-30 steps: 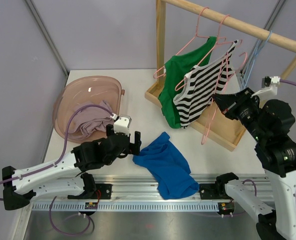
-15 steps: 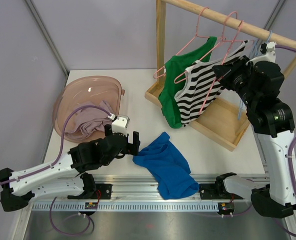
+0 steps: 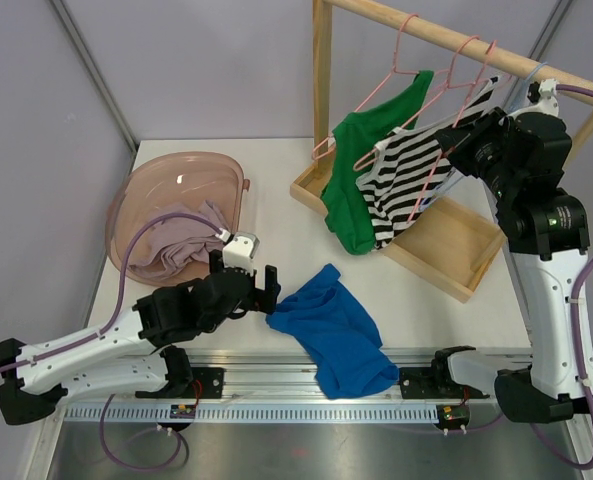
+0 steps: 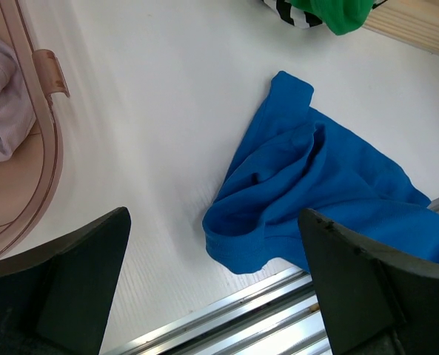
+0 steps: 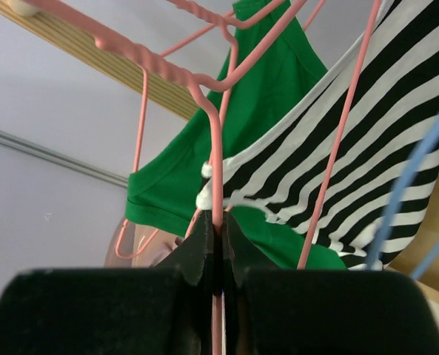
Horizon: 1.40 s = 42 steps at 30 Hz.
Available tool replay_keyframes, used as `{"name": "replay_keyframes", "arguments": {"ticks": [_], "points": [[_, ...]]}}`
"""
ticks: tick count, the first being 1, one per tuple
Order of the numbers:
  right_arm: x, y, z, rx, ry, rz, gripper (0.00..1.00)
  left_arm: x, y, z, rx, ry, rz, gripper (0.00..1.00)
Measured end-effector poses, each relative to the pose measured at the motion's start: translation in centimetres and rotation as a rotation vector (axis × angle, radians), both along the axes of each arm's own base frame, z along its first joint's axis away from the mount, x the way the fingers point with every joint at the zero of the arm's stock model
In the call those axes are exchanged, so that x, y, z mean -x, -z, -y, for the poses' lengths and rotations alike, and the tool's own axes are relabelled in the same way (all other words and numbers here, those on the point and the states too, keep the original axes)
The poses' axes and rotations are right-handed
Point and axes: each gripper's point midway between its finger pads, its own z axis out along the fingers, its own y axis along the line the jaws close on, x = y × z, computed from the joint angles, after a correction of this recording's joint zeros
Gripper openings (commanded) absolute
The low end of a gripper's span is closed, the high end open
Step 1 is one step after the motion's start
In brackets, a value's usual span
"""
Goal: Remove the tank top from the hanger
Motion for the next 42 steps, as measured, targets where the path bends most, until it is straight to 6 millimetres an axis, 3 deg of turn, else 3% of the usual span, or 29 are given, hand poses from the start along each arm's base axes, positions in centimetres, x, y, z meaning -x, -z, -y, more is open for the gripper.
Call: {"name": "replay_keyframes", "arguments": {"ticks": [4, 12, 20, 27, 33, 37, 42], "points": [[0.8, 0.7, 0.1, 0.001, -0.001, -0.006, 0.0, 0.0, -0.3, -0.1, 0.013, 0.0, 0.006, 0.99], [2.7, 0.3, 0.1, -0.014, -0.017, 0.016, 0.0, 0.1, -0.4, -0.1, 0.015, 0.001, 0.007, 0.99], [5.9, -0.6, 1.0, -0.001, -0.001, 0.044, 0.0, 0.1, -0.3, 0.0, 0.012, 0.005, 0.003, 0.99], [4.3, -1.1, 1.0, 0.04, 0.002, 0.014, 0.0, 0.2, -0.1, 0.1, 0.008, 0.01, -0.004, 0.99], [2.2, 2.2, -0.2, 0.043, -0.048, -0.068, 0.0, 0.2, -0.2, 0.0, 0.012, 0.01, -0.002, 0.99], [2.6, 3.3, -0.6, 0.036, -0.073, -0.083, 0.0, 0.4, -0.5, -0.3, 0.022, 0.01, 0.003, 0.99], [4.6, 2.0, -1.1, 0.022, -0.116, -0.032, 0.0, 0.4, -0.5, -0.4, 0.021, 0.01, 0.002, 0.99]]}}
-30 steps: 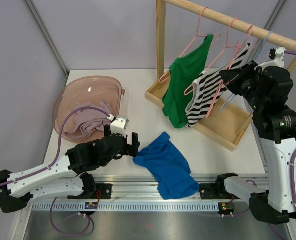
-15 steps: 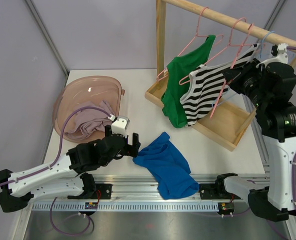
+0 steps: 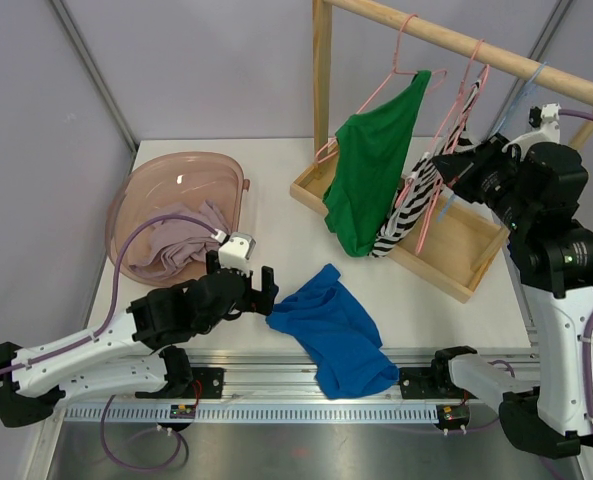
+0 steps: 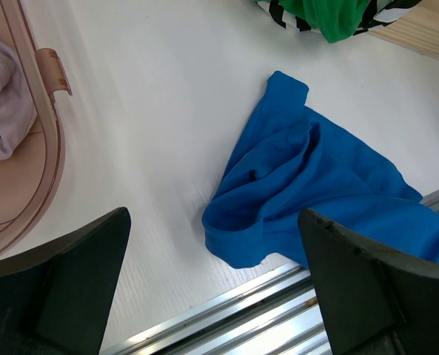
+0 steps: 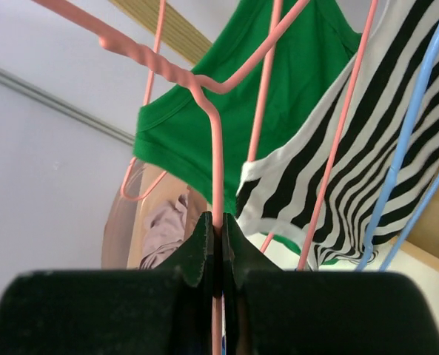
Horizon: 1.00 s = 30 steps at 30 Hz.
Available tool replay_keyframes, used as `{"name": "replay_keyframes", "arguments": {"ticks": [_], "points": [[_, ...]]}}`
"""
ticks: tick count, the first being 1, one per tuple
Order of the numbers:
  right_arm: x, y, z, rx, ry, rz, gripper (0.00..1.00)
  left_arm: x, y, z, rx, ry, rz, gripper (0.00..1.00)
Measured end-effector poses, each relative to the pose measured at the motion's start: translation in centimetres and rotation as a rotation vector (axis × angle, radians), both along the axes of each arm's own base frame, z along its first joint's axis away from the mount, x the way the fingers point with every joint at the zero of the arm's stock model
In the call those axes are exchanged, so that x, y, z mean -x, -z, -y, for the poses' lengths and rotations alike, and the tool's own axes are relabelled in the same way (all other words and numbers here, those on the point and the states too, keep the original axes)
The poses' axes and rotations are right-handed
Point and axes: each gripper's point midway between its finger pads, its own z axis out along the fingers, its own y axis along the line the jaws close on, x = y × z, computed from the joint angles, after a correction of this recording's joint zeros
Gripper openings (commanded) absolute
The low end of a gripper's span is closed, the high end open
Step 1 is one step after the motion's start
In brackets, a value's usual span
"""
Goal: Remove the tank top from the hanger
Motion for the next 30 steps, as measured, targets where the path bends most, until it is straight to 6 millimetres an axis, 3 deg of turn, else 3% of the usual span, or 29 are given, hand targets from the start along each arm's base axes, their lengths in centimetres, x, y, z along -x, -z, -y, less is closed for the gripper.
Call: {"name": "replay_keyframes", "arguments": {"ticks": [11, 18, 30], "points": [[5.1, -2.4, 0.7, 0.032, -0.025, 0.081, 0.0, -0.1, 1.0, 0.6, -0.033, 0.01, -0.022, 0.99], [6.2, -1.8, 1.5, 0.065, -0.004, 0.069, 0.0, -0.1, 1.0, 0.9, -0.03, 0.019, -0.023, 0.99], [10.7, -0.2, 2.3, 0.128, -0.026, 0.049, 0.0, 0.0, 1.0, 1.0, -0.028, 0.025, -0.024, 0.99]]}}
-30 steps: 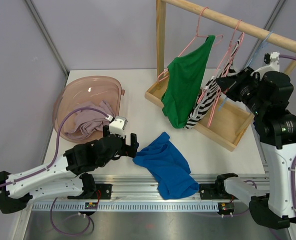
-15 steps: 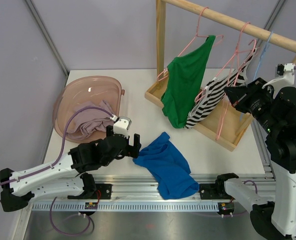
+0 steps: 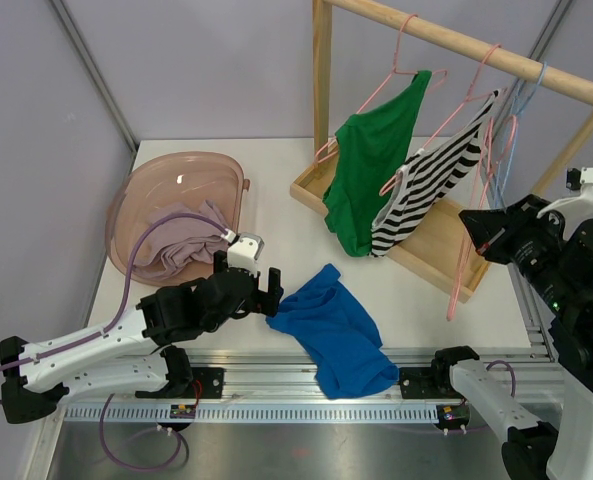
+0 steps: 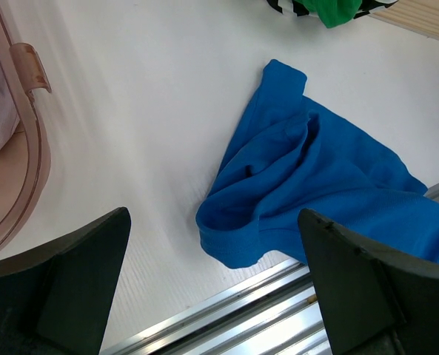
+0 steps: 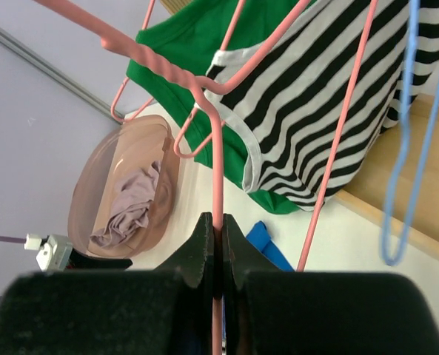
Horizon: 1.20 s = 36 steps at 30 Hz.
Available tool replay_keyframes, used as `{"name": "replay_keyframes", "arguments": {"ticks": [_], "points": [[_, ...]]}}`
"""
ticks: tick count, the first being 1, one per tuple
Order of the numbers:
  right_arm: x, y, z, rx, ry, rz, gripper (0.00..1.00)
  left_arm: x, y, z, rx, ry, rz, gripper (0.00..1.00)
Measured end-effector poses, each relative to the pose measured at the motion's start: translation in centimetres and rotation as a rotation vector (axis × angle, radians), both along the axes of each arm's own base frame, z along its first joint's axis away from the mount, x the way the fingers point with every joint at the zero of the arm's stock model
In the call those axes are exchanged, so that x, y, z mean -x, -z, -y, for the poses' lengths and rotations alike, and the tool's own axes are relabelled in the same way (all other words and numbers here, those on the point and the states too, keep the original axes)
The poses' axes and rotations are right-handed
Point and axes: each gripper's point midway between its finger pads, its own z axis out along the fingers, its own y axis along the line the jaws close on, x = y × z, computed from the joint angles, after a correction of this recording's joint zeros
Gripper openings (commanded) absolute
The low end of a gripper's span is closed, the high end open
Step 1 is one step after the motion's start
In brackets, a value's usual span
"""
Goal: Remove the tank top from the hanger
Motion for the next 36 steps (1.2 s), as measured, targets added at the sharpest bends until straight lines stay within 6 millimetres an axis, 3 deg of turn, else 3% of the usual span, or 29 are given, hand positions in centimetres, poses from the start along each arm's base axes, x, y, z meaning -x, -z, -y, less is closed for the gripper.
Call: {"name": "replay_keyframes", "arguments": {"ticks": [6, 13, 17, 20, 26, 32, 36], "points": [[1.5, 0.1, 0.7, 0.023, 0.02, -0.003, 0.0, 0.1, 0.0, 0.1, 0.002, 0.005, -0.003, 0.99], [1.4, -0.6, 1.4, 0.049, 0.051, 0.013, 0.0, 0.1, 0.0, 0.1, 0.003, 0.006, -0.005, 0.99], [-0.8, -1.4, 0.8, 0.074, 0.028, 0.002, 0.0, 0.1, 0.0, 0.1, 0.004, 0.008, -0.006, 0.99], [-3.9, -1.1, 0.3, 0.093, 0.018, -0.035, 0.0, 0.2, 0.0, 0.2, 0.005, 0.012, -0.008, 0.99], [-8.2, -0.5, 0.9, 0.143, 0.081, -0.09, 0.0, 0.3, 0.2, 0.1, 0.007, 0.015, -0.01, 0.99], [-9.5, -2.8, 1.9, 0.163, 0.14, -0.038, 0.0, 0.4, 0.2, 0.0, 0.013, 0.017, -0.009, 0.99], [-10.1, -3.0, 2.7, 0.165, 0.183, -0.032, 0.0, 0.4, 0.1, 0.0, 0.022, 0.019, -0.007, 0.99]]}}
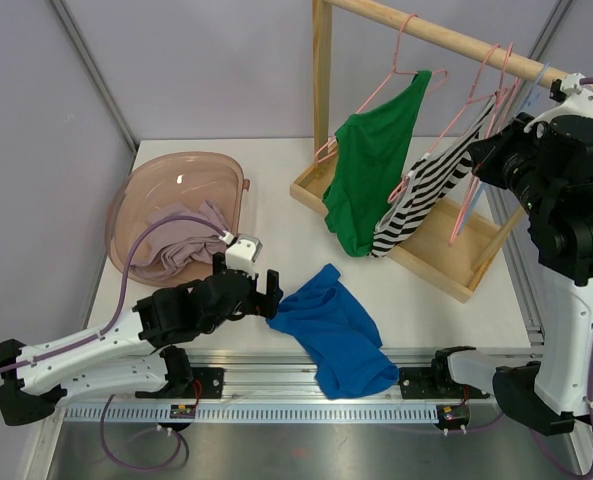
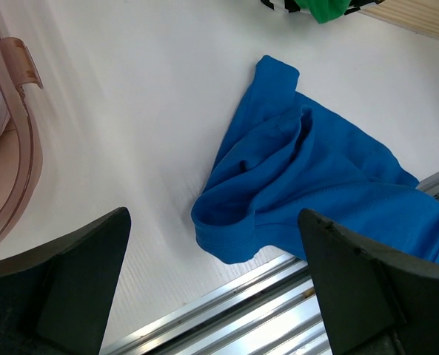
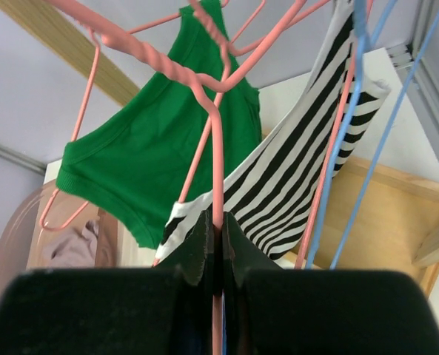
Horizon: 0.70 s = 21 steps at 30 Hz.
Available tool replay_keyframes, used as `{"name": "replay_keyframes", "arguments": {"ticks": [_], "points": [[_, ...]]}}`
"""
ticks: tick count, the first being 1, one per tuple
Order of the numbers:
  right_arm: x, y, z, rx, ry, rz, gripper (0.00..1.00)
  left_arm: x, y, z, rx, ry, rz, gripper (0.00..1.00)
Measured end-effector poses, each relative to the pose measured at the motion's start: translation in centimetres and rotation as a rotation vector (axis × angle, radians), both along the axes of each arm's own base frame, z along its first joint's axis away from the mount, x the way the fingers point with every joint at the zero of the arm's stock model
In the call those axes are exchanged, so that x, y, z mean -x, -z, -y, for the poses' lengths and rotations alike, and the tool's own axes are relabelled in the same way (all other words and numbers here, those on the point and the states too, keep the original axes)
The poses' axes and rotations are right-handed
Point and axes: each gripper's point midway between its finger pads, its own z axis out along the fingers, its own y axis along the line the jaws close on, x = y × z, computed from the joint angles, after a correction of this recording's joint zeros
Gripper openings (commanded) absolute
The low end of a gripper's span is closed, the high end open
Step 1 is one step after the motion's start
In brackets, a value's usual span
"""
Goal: Remove the tank top from the hanger
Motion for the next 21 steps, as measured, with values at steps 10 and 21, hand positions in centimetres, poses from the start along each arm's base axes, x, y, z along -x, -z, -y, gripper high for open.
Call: {"name": "replay_keyframes", "arguments": {"ticks": [10, 21], "points": [[-3.3, 1.8, 4.1, -0.043, 0.148, -0.041, 0.0, 0.7, 0.2, 0.7, 0.025, 0.051, -0.02, 0.99], [-3.9, 4.9, 4.8, -0.116, 0.143, -0.041, 0.25, 3.4, 1.2, 5.2, 0.017, 0.221, -0.035, 0.99]]}}
